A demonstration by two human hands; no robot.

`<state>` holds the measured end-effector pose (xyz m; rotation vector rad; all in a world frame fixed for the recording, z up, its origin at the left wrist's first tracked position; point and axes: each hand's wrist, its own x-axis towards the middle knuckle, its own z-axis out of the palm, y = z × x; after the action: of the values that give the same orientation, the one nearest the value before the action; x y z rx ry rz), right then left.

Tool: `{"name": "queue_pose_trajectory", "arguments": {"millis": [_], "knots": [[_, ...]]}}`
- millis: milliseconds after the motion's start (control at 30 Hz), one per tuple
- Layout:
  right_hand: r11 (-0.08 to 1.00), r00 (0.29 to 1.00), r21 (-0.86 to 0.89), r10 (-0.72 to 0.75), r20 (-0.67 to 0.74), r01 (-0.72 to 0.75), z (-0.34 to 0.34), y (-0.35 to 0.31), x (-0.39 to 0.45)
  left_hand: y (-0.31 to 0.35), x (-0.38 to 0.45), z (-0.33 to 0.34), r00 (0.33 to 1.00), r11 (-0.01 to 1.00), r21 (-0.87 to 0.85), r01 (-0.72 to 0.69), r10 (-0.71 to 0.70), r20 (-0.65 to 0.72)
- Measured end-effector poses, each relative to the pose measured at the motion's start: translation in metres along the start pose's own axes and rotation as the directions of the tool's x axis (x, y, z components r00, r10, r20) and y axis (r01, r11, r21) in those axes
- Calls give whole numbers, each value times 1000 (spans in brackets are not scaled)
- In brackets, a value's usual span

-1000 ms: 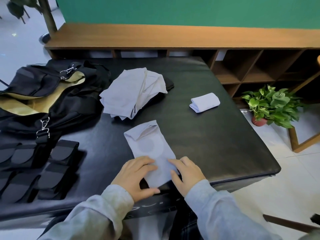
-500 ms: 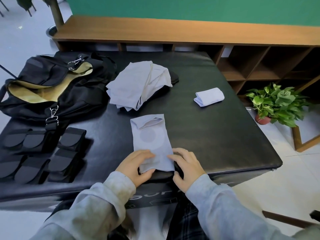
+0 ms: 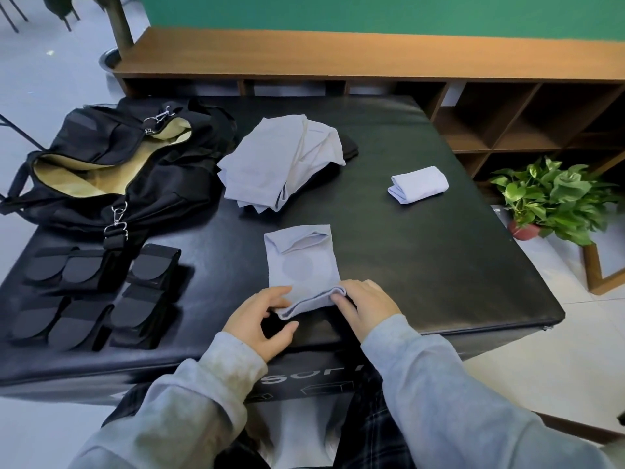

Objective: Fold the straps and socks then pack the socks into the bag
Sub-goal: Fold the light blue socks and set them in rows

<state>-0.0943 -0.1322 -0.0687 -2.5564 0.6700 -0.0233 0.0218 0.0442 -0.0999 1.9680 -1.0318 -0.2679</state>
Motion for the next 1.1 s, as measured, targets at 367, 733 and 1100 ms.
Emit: {"name": "queue_pose_trajectory", "arguments": {"millis": [367,733,1100], "knots": [[983,981,22,182,65,-184,-4,-9,17,-4,30,-1,947,949,-42,311,-314,-74],[951,946,-5,309,102,-310,-3,-9,37,-6,37,4,930,937,-153,315,-337,-146],[981,982,-193,-59,-181,23,18,-10,26,-30,20,16,956,926,298,-231,273,-104]]}}
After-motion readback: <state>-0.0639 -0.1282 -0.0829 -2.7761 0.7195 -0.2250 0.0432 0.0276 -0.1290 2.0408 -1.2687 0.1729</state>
